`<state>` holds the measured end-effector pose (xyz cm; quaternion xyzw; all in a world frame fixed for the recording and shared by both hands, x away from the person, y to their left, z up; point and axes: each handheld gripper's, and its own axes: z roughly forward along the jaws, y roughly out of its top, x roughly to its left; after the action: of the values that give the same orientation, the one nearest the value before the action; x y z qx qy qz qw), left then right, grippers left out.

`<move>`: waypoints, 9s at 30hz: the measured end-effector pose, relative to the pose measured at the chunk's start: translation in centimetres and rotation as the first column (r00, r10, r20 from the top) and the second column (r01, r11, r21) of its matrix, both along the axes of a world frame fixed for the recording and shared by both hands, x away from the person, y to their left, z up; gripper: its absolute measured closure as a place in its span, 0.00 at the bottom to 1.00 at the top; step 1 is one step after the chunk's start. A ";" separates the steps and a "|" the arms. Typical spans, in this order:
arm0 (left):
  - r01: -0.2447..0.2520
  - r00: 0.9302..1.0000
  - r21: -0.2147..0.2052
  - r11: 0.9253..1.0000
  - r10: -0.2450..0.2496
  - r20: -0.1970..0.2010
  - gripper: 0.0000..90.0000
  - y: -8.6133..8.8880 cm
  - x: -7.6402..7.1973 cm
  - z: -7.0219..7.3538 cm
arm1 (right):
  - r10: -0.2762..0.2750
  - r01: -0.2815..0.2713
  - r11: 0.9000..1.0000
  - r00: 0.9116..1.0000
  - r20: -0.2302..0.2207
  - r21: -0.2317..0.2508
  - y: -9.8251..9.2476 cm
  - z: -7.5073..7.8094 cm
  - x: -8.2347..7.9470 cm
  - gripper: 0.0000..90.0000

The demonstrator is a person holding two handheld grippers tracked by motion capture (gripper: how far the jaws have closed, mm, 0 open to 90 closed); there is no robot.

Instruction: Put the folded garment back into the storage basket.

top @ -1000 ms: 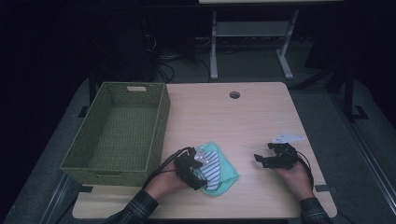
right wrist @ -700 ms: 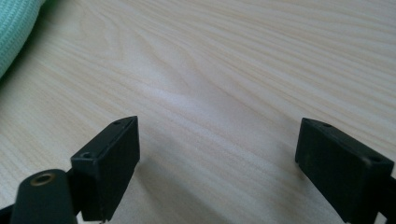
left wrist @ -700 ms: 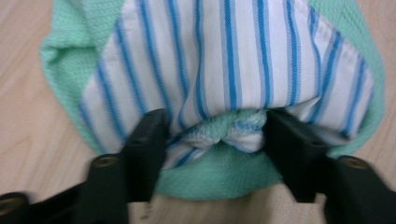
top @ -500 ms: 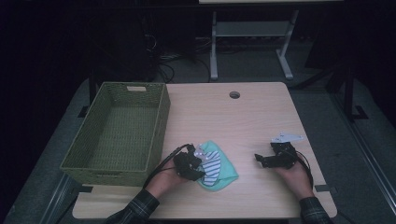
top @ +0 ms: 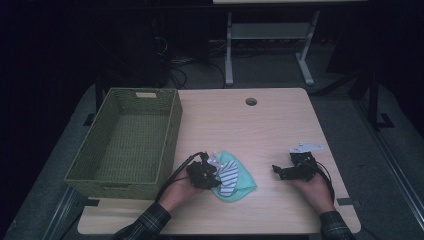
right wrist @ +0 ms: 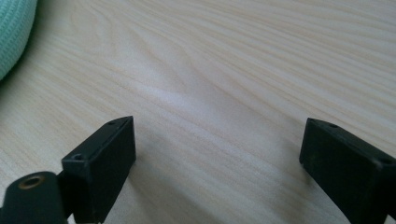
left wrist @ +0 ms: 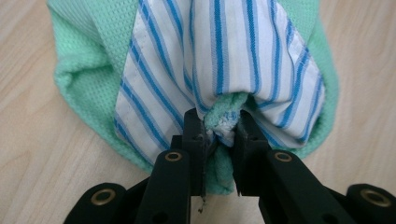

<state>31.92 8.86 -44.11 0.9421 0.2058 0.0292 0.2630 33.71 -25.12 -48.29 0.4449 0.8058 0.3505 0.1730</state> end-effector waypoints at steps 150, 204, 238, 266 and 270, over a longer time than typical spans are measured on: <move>-0.624 0.781 0.042 0.780 0.624 0.024 0.38 24.6 7.0 3.3 | -0.039 0.039 0.999 0.999 -0.015 -0.014 0.0 -0.1 0.2 0.02; -0.352 0.914 -0.311 0.883 0.396 0.090 0.15 10.5 3.8 12.1 | -0.039 0.039 0.999 0.999 -0.015 -0.013 0.0 -0.1 0.2 0.02; -0.184 0.969 -0.241 0.953 0.217 0.117 0.15 -0.9 2.1 4.4 | -0.039 0.039 0.999 0.999 -0.015 -0.014 0.0 -0.1 0.2 0.02; -0.220 0.958 -0.163 0.962 0.244 0.151 0.14 -1.1 2.9 -3.2 | -0.039 0.039 0.999 0.999 -0.015 -0.014 0.0 -0.1 0.2 0.02; -0.216 0.954 -0.220 0.951 0.253 0.158 0.14 -0.6 2.7 -3.8 | -0.039 0.039 0.999 0.999 -0.015 -0.014 0.0 -0.1 0.2 0.02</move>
<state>34.61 8.21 -47.90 0.8728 0.2936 0.1265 0.3689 33.89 -25.09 -48.39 0.4621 0.8006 0.3381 0.1765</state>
